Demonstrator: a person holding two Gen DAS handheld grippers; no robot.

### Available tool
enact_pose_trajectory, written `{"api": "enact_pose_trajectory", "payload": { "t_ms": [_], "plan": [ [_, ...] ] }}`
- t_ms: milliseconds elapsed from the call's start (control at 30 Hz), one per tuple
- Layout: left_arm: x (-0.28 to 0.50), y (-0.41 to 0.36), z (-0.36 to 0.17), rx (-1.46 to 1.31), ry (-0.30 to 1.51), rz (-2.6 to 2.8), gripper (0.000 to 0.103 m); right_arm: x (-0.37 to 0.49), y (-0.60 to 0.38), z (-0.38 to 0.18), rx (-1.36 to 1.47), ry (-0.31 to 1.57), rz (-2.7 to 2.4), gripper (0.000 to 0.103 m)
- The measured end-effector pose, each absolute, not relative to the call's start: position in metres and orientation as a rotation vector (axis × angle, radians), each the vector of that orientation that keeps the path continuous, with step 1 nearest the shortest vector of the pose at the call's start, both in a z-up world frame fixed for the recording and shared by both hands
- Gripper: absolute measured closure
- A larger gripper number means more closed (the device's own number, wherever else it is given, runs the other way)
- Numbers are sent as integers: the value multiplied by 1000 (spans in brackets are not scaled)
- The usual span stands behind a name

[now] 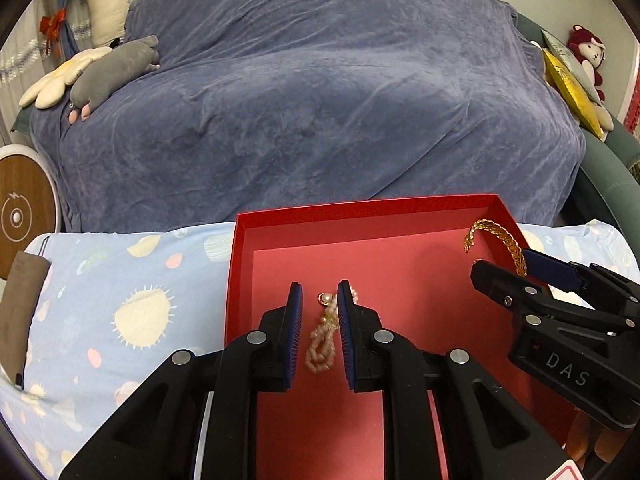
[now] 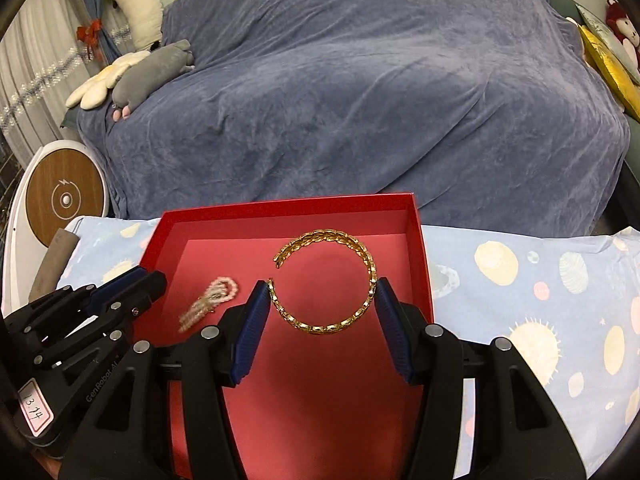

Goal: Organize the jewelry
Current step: 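Carry pearl bracelet and gold bangle into the red box and open both tools, then grasp the gold chain with black clover pendant with the right tool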

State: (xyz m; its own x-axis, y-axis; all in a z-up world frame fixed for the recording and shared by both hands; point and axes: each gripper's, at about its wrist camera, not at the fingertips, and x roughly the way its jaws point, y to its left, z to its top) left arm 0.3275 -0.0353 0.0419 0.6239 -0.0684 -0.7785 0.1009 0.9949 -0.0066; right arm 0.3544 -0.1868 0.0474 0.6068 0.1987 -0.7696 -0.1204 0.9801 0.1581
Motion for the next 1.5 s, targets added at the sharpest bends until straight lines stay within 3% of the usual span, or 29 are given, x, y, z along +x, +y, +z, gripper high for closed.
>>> {"api": "enact_pose_trajectory", "payload": {
  "t_ms": [67,133,267,367,733,833,900,1000,1233,1500],
  "plan": [
    [334,-36,36,46,895,-87,86,362,-188,39,97,918,173,49],
    [337,-35,31,52,897,-86,83,363,-190,35,109,922,176,41],
    [341,-32,22,74,891,-66,71,359,-192,32,111,908,171,34],
    [342,-31,19,81,898,-65,70,355,-187,31,82,897,154,29],
    [337,-24,27,61,875,-37,70,343,-194,45,100,837,122,28],
    [314,-18,44,58,836,-44,67,317,-203,62,119,798,129,28],
    [291,-13,59,55,810,-54,49,295,-209,73,129,776,137,25],
    [249,-5,80,47,765,-76,36,253,-222,83,173,766,154,24],
    [156,7,89,31,798,-104,34,160,-240,87,226,800,190,24],
    [74,15,50,61,863,-69,34,79,-236,59,212,854,195,23]
  ]
}}
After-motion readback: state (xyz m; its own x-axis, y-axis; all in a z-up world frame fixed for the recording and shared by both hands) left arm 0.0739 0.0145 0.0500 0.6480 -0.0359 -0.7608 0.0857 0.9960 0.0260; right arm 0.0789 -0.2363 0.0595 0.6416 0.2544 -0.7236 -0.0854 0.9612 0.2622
